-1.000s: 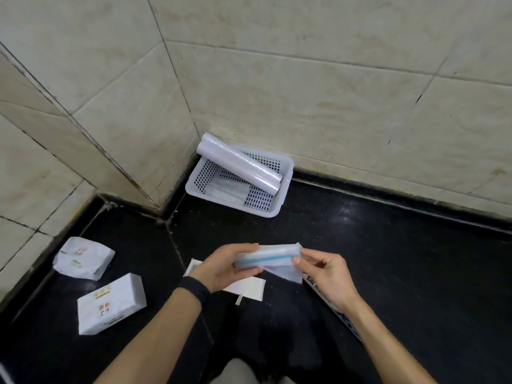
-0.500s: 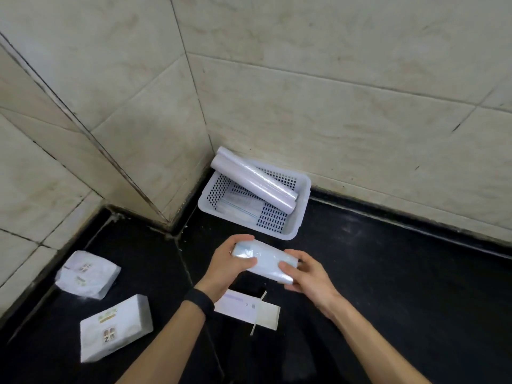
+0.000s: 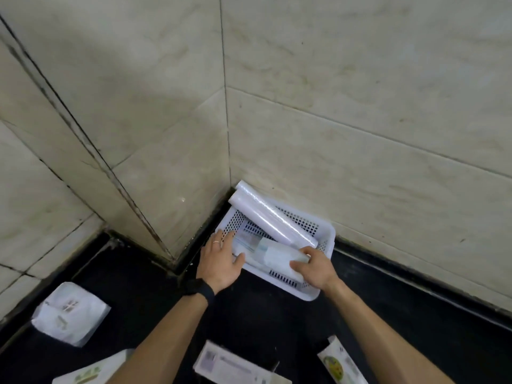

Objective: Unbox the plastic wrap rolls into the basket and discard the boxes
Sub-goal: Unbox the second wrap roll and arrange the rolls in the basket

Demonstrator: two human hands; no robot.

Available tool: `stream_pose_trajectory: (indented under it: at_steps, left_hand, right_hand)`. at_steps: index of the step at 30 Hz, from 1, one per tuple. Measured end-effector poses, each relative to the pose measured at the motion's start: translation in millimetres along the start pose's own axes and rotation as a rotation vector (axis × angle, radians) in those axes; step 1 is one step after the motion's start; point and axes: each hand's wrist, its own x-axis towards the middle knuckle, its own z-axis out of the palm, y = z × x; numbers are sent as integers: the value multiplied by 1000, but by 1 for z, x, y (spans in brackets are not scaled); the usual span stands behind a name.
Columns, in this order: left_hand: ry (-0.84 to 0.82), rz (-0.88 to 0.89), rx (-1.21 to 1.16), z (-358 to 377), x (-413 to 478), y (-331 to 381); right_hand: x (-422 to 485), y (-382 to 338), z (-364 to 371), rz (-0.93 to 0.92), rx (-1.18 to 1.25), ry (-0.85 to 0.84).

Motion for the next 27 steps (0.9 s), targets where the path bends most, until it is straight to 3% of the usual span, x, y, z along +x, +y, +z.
stream_pose_trajectory:
  at_steps: [4,11,27]
  left_hand:
    - [-138,-38,207,21,15,-20]
    - [-113,-12,225,36,14,-23]
    - [-83,-27,277,38,13,-21]
  right_hand:
    - [22,-3,15,3,-210,-126]
    - [38,-7,34,-32,-823,-223]
    - [24,2,33,-185,-756,-15]
